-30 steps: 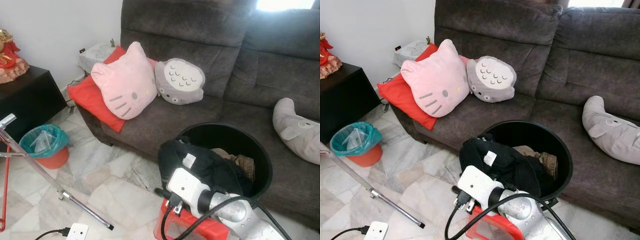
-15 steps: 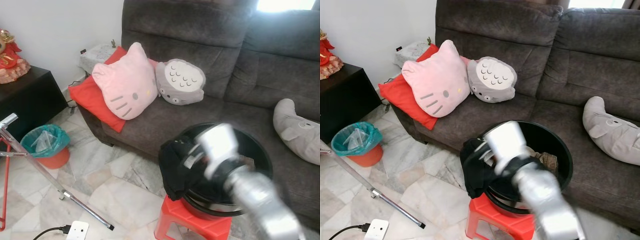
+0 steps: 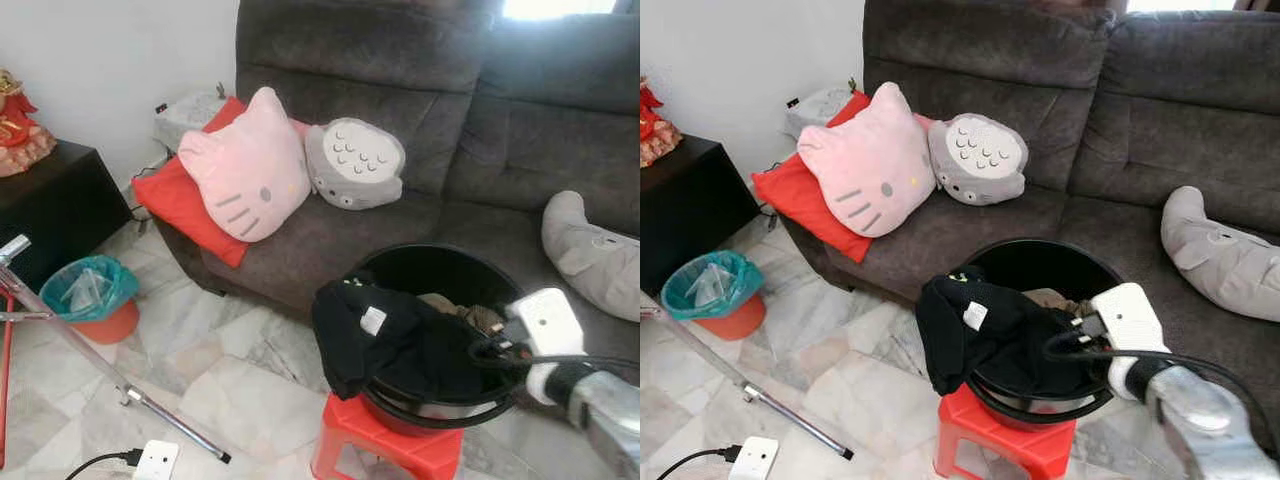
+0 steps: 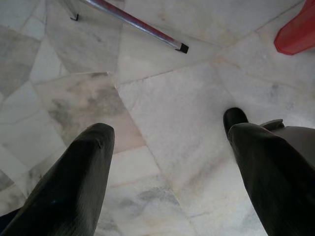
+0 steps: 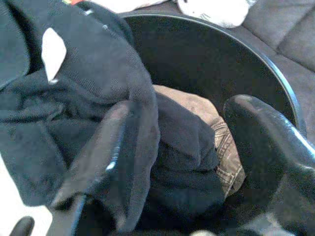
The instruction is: Hang hanger
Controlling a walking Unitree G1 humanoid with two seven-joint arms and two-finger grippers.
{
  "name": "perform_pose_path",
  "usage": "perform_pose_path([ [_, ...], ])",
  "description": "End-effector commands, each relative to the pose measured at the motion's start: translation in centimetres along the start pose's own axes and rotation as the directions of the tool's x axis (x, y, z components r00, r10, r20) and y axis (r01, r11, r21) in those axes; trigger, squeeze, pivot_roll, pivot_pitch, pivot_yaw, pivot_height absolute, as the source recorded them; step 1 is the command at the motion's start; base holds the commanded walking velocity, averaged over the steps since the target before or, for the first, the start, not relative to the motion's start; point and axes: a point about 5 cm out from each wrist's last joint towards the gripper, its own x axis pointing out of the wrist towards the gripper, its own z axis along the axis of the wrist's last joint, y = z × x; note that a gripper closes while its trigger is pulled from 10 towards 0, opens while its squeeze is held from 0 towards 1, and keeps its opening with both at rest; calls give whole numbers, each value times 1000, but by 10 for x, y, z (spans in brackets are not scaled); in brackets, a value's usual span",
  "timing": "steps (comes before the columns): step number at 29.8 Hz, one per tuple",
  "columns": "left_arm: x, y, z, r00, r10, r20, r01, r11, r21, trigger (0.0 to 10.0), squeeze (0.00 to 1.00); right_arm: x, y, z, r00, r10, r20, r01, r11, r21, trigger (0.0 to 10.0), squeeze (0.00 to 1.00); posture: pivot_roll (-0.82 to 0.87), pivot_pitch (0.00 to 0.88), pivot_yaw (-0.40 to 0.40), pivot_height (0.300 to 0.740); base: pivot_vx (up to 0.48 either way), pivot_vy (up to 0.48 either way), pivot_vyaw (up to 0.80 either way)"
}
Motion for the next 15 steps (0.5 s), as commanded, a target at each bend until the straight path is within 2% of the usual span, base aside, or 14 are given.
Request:
perform_pose_path([
  [1,0,-2,-4,1000,-12,-18,13,1000,21,10000,0,-5,0,-4,997,78,5,-78,997,-22,10000,1000,-155,0,70,740,0,0,0],
  [2,0,-2,-4,1000,-13,-18,14,1000,21,10000,0,-5,-8,-7,998,57,-1,-57,998,-1,10000,941,-155,0,70,740,0,0,0],
  [3,0,-2,-4,1000,-13,-18,14,1000,21,10000,0,-5,-8,-7,998,57,-1,-57,998,-1,10000,941,-155,0,70,740,0,0,0],
  [4,0,-2,-4,1000,-13,-19,13,1000,21,10000,0,-5,-14,-9,999,33,-4,-33,999,13,10000,710,-153,0,70,740,0,0,0],
  [5,0,-2,-4,1000,-13,-19,13,1000,21,10000,0,-5,-16,-9,1000,27,-4,-26,1000,14,10000,710,-153,0,70,740,0,0,0],
  [6,0,-2,-4,1000,-13,-19,13,1000,21,10000,0,-5,-19,-9,1000,18,7,-18,999,27,10000,0,-154,0,71,740,0,0,0],
  [9,-1,0,-5,1000,-11,-21,11,1000,23,10000,0,-2,-27,-12,999,15,43,-20,993,114,10000,0,-152,0,70,740,0,0,0],
  [11,-1,1,-6,1000,-9,-24,9,1000,22,10000,0,0,-28,-14,999,19,43,-24,992,122,10000,0,-151,0,70,740,0,0,0],
  [15,-1,2,-8,1000,-6,-31,6,1000,24,10000,0,7,-26,-13,992,66,111,-85,980,179,10000,0,-150,0,70,740,0,0,0],
])
